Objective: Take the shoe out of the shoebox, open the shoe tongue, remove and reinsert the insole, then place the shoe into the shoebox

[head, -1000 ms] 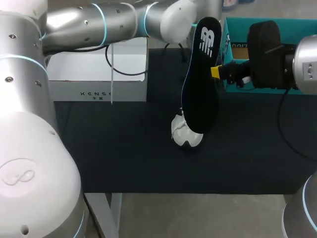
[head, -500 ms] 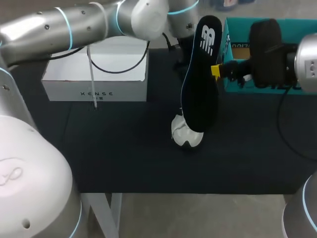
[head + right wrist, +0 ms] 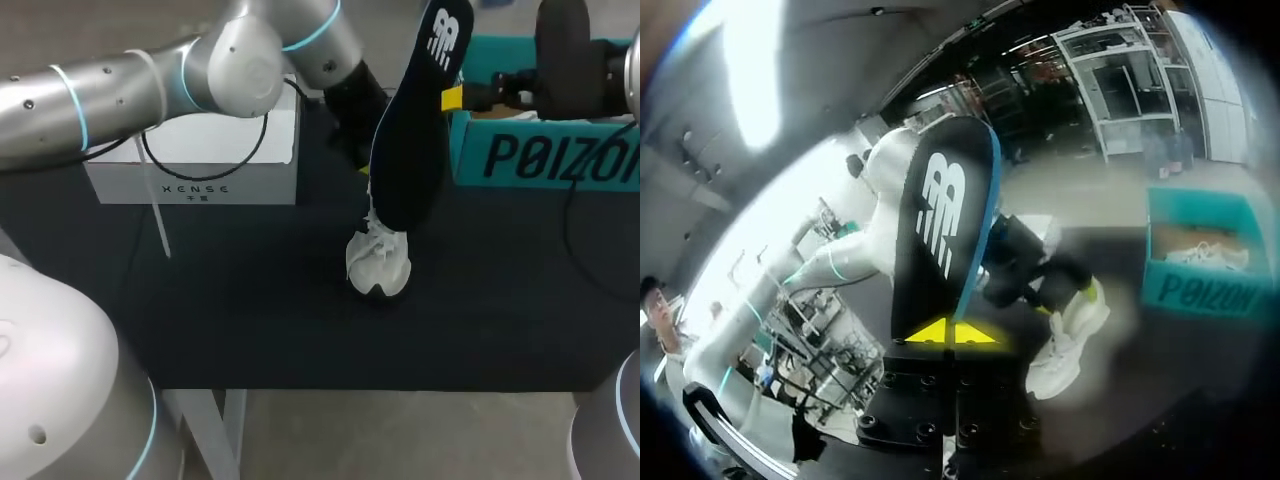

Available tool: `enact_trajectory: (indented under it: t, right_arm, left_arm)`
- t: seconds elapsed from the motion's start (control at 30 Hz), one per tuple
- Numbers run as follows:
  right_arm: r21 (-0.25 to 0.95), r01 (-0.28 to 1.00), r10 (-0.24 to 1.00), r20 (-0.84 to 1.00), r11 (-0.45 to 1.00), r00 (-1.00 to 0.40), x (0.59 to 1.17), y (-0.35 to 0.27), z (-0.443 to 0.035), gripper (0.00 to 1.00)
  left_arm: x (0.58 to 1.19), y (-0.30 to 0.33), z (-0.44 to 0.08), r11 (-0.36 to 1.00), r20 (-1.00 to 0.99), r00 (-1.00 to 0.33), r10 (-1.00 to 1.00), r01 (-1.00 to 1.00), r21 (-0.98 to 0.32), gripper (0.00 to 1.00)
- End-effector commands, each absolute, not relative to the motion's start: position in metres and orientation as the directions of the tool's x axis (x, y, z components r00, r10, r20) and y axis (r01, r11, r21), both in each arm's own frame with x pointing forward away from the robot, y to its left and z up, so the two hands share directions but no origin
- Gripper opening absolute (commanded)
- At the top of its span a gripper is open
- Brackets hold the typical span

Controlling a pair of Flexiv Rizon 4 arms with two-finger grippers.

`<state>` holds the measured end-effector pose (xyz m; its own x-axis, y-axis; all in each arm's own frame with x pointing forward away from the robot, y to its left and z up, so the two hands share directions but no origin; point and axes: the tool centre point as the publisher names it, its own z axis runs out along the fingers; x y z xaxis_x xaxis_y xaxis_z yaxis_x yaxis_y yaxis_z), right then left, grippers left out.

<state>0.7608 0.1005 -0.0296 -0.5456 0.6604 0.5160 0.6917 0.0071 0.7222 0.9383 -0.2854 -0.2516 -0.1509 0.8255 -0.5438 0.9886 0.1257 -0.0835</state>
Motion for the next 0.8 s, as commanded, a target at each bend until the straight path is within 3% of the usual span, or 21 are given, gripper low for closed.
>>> enact_trajectory:
  t: [0.03,0.1,0.2,0.33,0.67,0.8]
  right_arm:
    - [0.722,0.692,0.661,0.517,0.005,-0.544,0.765,0.106,-0.032,0.0]
    - [0.722,0.692,0.661,0.517,0.005,-0.544,0.765,0.106,-0.032,0.0]
    - [0.594,0.782,0.599,0.701,-0.189,-0.387,0.776,0.082,-0.044,0.0]
    - [0.452,0.83,0.528,0.816,-0.326,-0.236,0.8,0.053,-0.04,0.0]
    - [0.199,0.929,0.409,0.911,-0.31,-0.059,0.847,0.037,-0.038,0.0]
    - [0.143,0.95,0.424,0.906,-0.278,-0.012,0.859,0.037,-0.049,0.0]
  left_arm:
    - [0.938,-0.279,-0.245,0.127,-0.656,-0.138,0.742,0.99,-0.065,1.0]
    - [0.939,-0.275,-0.237,0.101,-0.68,-0.106,0.726,0.994,-0.046,1.0]
    - [0.94,-0.269,-0.229,0.043,-0.719,-0.043,0.693,0.999,-0.019,1.0]
    - [0.938,-0.262,-0.222,-0.017,-0.767,0.027,0.641,1.0,0.021,1.0]
    - [0.922,-0.256,-0.203,-0.083,-0.828,0.182,0.531,0.983,0.162,1.0]
    - [0.914,-0.262,-0.192,-0.106,-0.835,0.231,0.5,0.973,0.206,1.0]
